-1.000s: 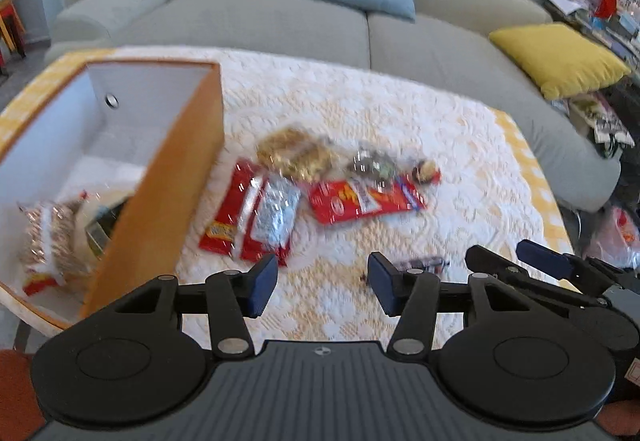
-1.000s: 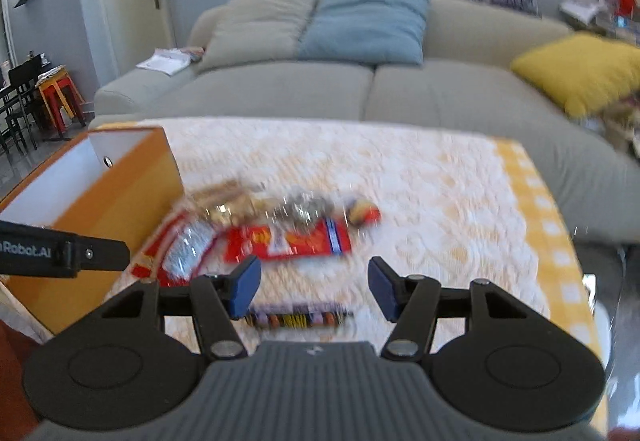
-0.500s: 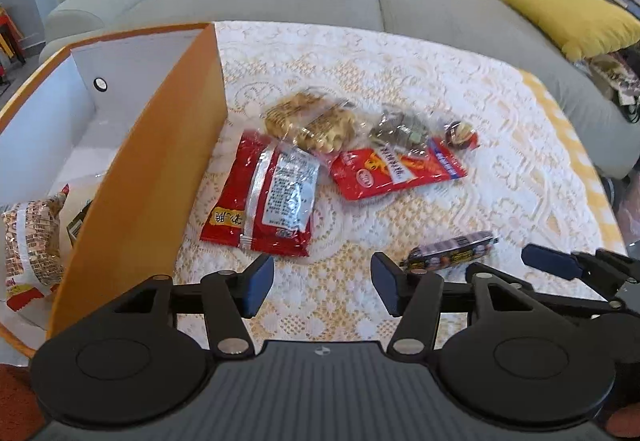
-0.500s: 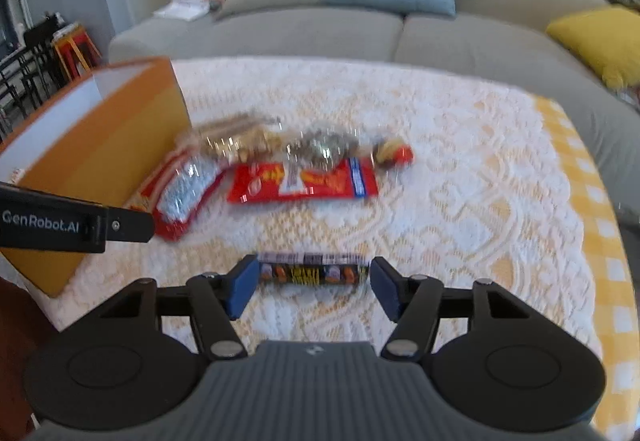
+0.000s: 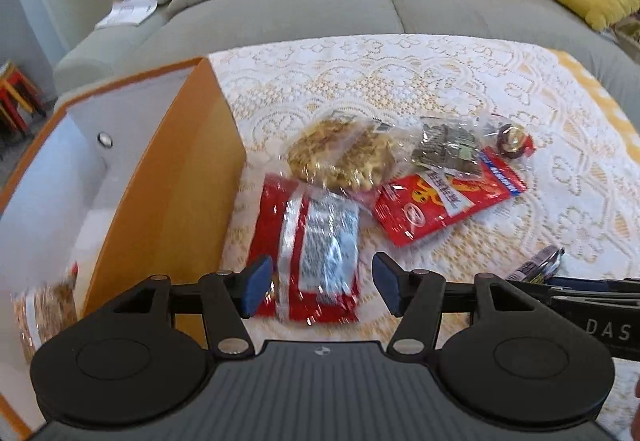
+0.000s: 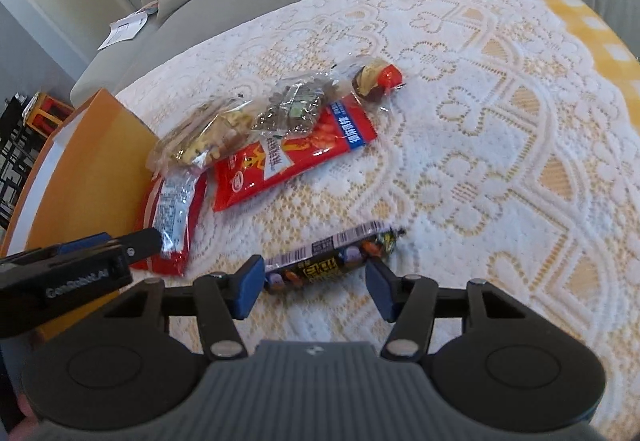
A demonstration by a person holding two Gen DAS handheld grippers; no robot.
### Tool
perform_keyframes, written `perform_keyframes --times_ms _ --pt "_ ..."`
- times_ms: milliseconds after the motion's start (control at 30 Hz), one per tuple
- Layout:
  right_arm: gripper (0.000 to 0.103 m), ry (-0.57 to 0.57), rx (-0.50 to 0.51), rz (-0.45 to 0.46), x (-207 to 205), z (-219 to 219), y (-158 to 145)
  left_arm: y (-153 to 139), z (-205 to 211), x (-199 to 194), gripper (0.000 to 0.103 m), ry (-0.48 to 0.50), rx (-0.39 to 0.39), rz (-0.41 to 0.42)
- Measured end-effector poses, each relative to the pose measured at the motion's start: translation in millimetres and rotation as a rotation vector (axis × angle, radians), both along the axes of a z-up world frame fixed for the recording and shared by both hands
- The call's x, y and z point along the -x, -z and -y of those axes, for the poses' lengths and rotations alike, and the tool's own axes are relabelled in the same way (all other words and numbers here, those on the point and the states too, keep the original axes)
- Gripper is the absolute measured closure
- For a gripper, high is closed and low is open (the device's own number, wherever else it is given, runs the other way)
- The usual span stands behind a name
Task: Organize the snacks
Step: 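Grasp the red packet with the left gripper while the right gripper grasps the dark sausage stick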
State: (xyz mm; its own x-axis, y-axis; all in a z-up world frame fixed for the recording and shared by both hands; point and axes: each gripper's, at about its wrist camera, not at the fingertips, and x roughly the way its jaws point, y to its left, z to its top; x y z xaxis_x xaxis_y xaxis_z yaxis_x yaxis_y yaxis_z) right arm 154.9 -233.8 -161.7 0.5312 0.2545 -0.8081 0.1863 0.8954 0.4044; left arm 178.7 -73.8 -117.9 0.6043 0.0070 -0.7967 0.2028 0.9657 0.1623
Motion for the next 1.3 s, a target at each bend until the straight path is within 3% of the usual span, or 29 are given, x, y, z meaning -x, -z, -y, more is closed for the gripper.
perform_keyframes --times_ms 233,367,567,633,700,767,867,933,1133,1300 --pt "0.059 -0.024 0.026 0.012 -19 -5 5 15 10 -17 0.031 0.040 -0.091 0.039" --pt "0.059 -0.042 0.055 0.023 -29 -5 6 23 14 -21 0.029 0.070 -0.116 0.055" --pt "0.059 -0.073 0.084 0.045 -31 -6 8 36 10 -28 0.021 0.022 -0.113 0.016" --pt "0.059 -0.079 0.087 0.049 -31 -7 8 43 12 -29 0.014 0.023 -0.147 0.002" --pt "0.058 -0.078 0.082 0.048 -32 -6 8 47 16 -25 0.009 0.042 -0.200 0.037" --pt "0.056 -0.082 0.077 0.050 -32 -6 8 48 18 -23 0.009 0.057 -0.214 0.053" --pt "0.055 -0.094 0.090 0.058 -30 -9 8 47 14 -28 0.007 0.043 -0.185 0.049" --pt "0.055 -0.109 0.108 0.065 -29 -12 8 47 9 -34 0.000 0.020 -0.159 0.038" --pt "0.061 -0.118 0.125 0.073 -27 -11 8 48 4 -36 0.001 0.037 -0.123 0.044" --pt "0.066 -0.116 0.106 0.065 -24 -9 7 43 -10 -45 0.013 0.006 -0.004 -0.042"
